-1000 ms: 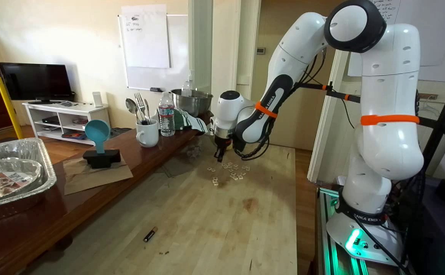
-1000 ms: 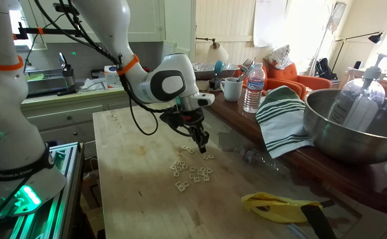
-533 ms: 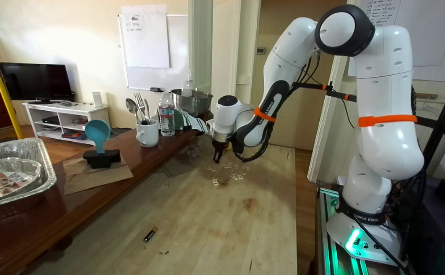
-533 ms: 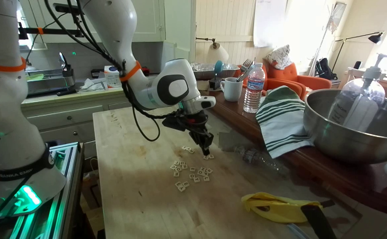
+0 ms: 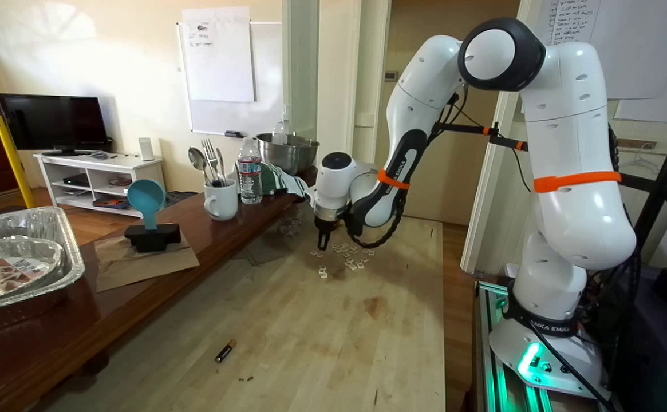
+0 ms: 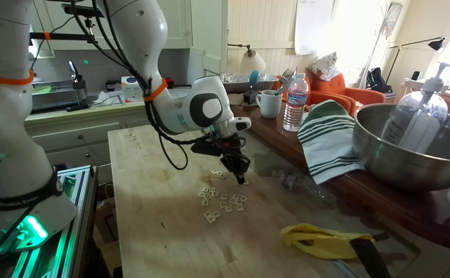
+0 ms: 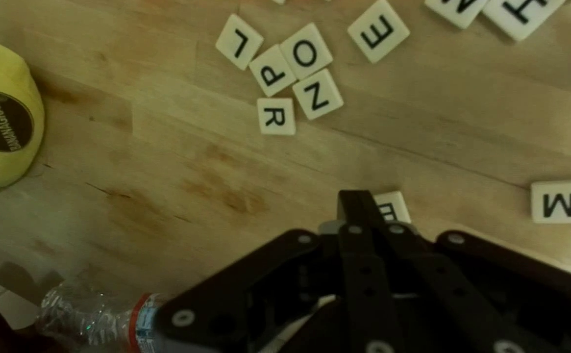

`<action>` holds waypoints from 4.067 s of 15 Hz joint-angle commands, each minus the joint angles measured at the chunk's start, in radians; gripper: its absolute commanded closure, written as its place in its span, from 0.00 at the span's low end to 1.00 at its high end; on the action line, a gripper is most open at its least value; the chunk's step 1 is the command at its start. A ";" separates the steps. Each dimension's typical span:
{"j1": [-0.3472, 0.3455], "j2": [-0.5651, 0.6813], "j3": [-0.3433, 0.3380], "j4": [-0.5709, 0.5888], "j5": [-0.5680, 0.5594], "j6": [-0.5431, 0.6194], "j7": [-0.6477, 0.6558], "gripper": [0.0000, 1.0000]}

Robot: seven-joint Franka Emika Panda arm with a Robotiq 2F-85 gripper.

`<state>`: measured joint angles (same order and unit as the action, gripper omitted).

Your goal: Spell the word tame using the tile letters

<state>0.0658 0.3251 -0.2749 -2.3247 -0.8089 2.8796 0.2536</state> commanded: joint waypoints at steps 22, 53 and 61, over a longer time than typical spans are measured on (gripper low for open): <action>-0.056 -0.011 0.126 -0.046 0.273 -0.072 -0.300 1.00; -0.028 -0.035 0.162 -0.048 0.429 -0.179 -0.181 1.00; -0.023 -0.103 0.153 -0.072 0.423 -0.169 -0.152 1.00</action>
<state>0.0296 0.2749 -0.1184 -2.3628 -0.3951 2.7264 0.0786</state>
